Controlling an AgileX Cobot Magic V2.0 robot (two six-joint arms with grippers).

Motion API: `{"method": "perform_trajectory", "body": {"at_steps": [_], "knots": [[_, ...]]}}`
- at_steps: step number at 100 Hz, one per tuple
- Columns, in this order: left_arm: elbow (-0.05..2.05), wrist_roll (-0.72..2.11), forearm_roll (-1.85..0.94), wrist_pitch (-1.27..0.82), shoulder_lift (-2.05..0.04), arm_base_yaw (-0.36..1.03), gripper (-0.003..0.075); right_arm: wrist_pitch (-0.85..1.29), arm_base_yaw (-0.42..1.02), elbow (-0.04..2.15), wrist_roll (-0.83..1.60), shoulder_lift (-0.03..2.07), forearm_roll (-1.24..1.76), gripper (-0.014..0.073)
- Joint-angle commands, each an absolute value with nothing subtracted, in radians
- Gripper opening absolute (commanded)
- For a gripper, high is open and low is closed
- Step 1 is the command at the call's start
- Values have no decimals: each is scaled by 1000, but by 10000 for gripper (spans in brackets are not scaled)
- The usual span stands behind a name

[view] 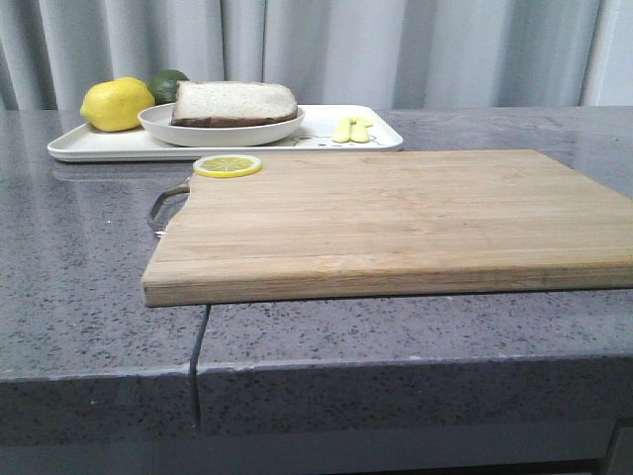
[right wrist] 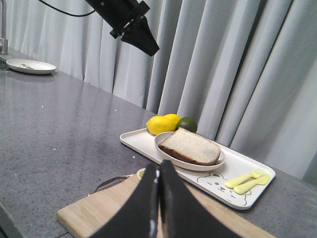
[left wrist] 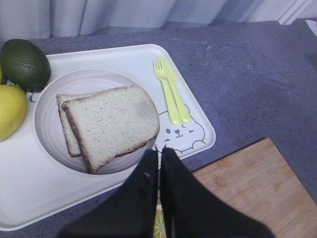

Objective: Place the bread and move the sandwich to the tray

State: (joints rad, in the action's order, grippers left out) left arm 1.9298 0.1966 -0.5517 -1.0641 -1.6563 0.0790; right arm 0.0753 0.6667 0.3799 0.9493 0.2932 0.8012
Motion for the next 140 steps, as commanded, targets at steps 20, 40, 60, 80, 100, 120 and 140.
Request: {"method": "perform_trajectory", "body": {"at_steps": [20,40,60,80,100,120,140], "knots": [[1630,254,-584,-893,-1373,93,-20,11,671,324,960,211,809,-60],[1280,280,-584,-734,-1128,93,-20,20,671,312,960,203,809,-60],[949,280,-584,-591,-877,93,-20,29,671,300,960,203,809,-60],[683,280,-584,-527,-613,93,-20,-56,671,232,960,186,809,-60],[530,280,-584,-539,-376,93,-20,-131,671,171,960,164,816,-60],[476,280,-584,-614,-207,93,-20,-129,671,168,960,164,820,-60],[465,280,-584,-616,-173,93,-20,-129,671,168,960,164,820,-60]]}}
